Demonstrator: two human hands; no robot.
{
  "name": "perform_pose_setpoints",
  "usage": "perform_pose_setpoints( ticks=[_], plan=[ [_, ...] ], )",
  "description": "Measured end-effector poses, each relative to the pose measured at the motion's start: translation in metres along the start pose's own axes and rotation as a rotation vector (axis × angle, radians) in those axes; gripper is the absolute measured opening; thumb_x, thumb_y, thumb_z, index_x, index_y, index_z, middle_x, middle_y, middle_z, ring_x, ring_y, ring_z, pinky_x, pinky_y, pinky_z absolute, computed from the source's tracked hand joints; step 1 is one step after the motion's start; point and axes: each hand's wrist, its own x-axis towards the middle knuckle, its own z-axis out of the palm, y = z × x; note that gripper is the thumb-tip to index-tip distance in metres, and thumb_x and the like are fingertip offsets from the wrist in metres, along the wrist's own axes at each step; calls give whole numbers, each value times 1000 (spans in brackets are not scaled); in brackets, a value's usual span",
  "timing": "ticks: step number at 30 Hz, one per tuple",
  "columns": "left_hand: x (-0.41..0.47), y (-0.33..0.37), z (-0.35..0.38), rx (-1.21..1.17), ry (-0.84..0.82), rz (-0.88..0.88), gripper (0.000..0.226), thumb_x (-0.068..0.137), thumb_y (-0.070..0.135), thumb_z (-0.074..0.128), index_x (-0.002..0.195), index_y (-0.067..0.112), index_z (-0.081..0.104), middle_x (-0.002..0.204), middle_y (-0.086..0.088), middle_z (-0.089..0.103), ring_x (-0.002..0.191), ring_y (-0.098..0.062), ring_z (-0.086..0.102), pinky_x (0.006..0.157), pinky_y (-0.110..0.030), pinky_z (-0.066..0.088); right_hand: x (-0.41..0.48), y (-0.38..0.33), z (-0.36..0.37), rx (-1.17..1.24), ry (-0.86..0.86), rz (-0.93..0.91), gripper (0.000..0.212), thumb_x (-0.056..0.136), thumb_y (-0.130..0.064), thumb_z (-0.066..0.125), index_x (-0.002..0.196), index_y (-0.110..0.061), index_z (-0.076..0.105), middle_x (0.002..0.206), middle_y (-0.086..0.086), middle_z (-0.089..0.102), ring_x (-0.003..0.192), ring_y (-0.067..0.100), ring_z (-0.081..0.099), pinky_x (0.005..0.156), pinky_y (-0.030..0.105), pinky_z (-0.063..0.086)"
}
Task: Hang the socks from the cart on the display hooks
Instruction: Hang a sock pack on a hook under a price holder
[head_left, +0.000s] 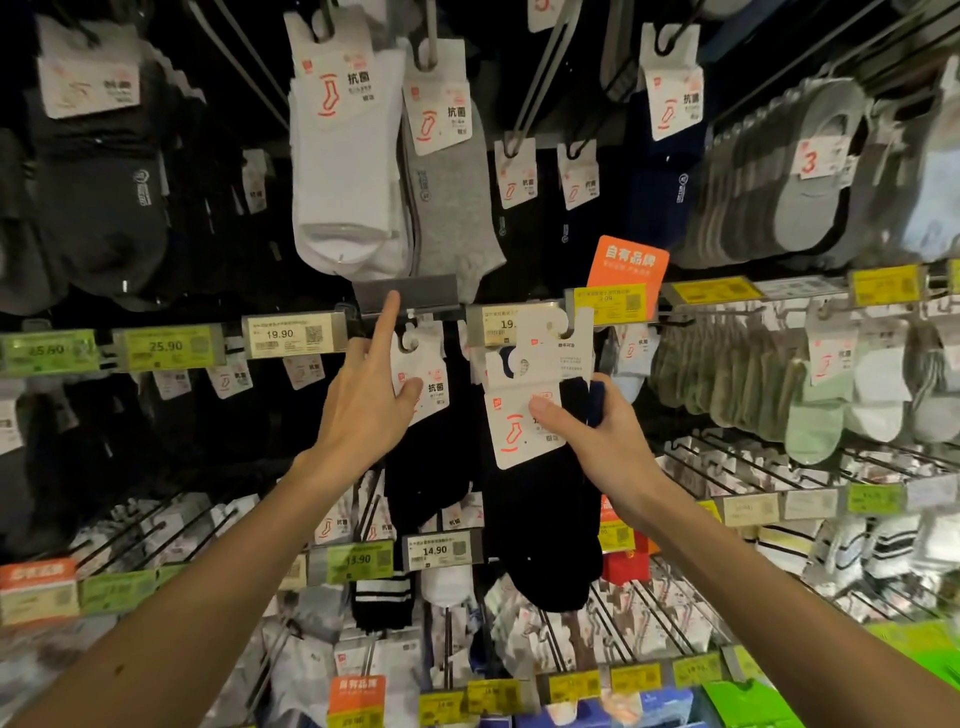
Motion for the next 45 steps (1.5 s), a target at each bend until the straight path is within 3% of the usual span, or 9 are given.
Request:
perform_pose_setpoints(
  ticks=[5,8,11,13,16,21,27,33,45],
  plan=[
    [-28,10,-2,-176,192,171,38,95,19,62,131,27,53,107,4,55,92,-10,54,78,-33,52,-3,5,-6,34,10,26,36,84,-20,77,114,-17,57,107,-1,75,97,15,73,87,36,58],
    [-48,27,5,-545,-46,-39,24,94,25,66,117,28,60,100,7,62,89,1,59,78,-22,53,-6,10,-3,65,2,41,33,84,-19,77,112,-17,59,108,1,75,97,15,73,86,33,59],
    [-63,39,17,-743,-325,-266,32,93,40,63,122,27,59,108,3,66,97,-9,66,88,-35,57,-10,13,4,75,-27,28,39,83,-16,78,118,-12,60,110,3,75,99,17,73,85,33,60],
    [-71,43,25,-871,-386,-296,29,91,42,63,117,30,62,109,7,72,98,-6,69,83,-26,57,-13,14,8,71,-50,14,39,82,-14,79,117,-12,62,106,1,76,97,16,74,82,31,60],
    [-75,43,29,-916,-349,-266,23,91,40,64,113,35,65,103,20,74,96,4,68,75,-12,52,-16,17,13,79,-55,13,31,84,-14,77,112,-15,64,102,-1,77,94,13,74,77,26,60],
    [-78,35,31,-919,-311,-293,16,92,28,67,108,31,68,102,15,75,96,0,69,80,-17,53,-17,23,14,73,-41,67,32,92,-42,61,116,-21,66,112,-6,75,104,11,71,90,32,56],
    [-85,16,30,-946,-112,-392,29,89,6,71,102,30,63,95,12,75,90,-9,72,74,-24,58,-16,33,4,21,7,99,25,100,-41,52,108,-23,68,104,-8,77,100,10,72,87,31,56],
    [-70,-4,16,-914,-37,-462,49,90,6,69,128,25,45,108,1,66,89,-12,69,65,-19,57,-19,27,-3,24,-29,146,31,102,-43,47,110,-20,67,99,-8,78,93,11,74,68,21,59],
    [-26,-11,21,-766,-83,-274,63,96,11,63,150,27,34,124,-2,63,93,-4,69,65,-16,56,-18,24,-3,15,-82,162,31,102,-44,45,113,-23,67,102,-9,77,94,10,74,73,25,56]
  ],
)
